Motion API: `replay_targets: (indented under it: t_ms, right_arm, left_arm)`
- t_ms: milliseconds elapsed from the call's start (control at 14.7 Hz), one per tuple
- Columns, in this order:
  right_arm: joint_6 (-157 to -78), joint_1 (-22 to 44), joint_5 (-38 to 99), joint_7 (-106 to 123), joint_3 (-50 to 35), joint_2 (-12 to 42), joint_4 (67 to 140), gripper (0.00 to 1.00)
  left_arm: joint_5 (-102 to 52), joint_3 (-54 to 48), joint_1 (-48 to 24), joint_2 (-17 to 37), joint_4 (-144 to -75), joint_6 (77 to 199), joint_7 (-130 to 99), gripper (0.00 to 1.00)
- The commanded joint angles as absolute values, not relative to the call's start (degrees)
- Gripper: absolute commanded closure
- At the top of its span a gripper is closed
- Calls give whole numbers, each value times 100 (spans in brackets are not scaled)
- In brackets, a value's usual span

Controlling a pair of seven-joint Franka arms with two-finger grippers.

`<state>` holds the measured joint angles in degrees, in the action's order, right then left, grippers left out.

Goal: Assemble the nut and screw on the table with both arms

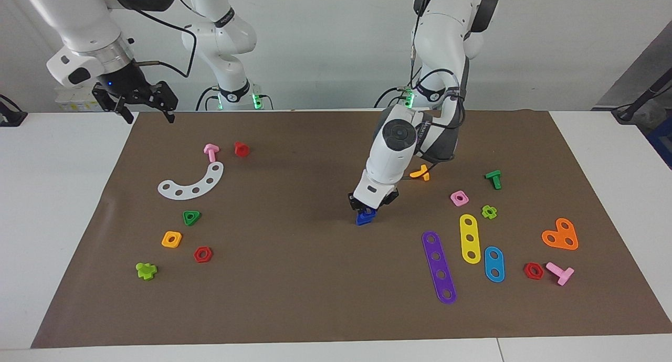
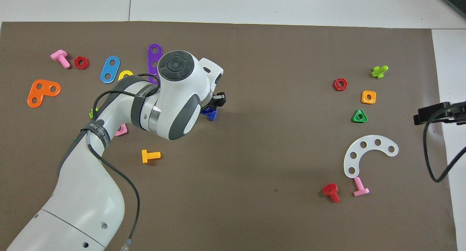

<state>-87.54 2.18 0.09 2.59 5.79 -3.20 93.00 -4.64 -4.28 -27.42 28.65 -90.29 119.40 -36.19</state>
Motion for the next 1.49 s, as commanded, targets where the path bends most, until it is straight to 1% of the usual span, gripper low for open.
replay_targets:
  t_ms: [0,272,543,815,1087,1426]
  right_arm:
    - [-8710,202,-18,158,536,-448,9422,0]
    - [-8710,202,-18,158,527,-448,9422,0]
    - [-8710,202,-18,158,536,-448,9422,0]
    - [-8710,202,-18,158,536,-448,9422,0]
    - [-8710,202,-18,158,536,-448,9422,0]
    - [-8710,202,-18,158,536,-448,9422,0]
  left_arm:
    - [-527,-316,-2874,2927,-8886,11795,-3718,100]
    - [-510,-325,-2892,2927,-8956,11970,-3841,100]
    - [-501,-325,-2900,2918,-9184,12322,-3841,100]
    - [-501,-316,-2918,2909,-9255,12401,-3841,100]
    - [-492,-316,-2927,2848,-9623,12857,-3841,100]
    - [-492,-316,-2927,2839,-9756,12928,-3841,100]
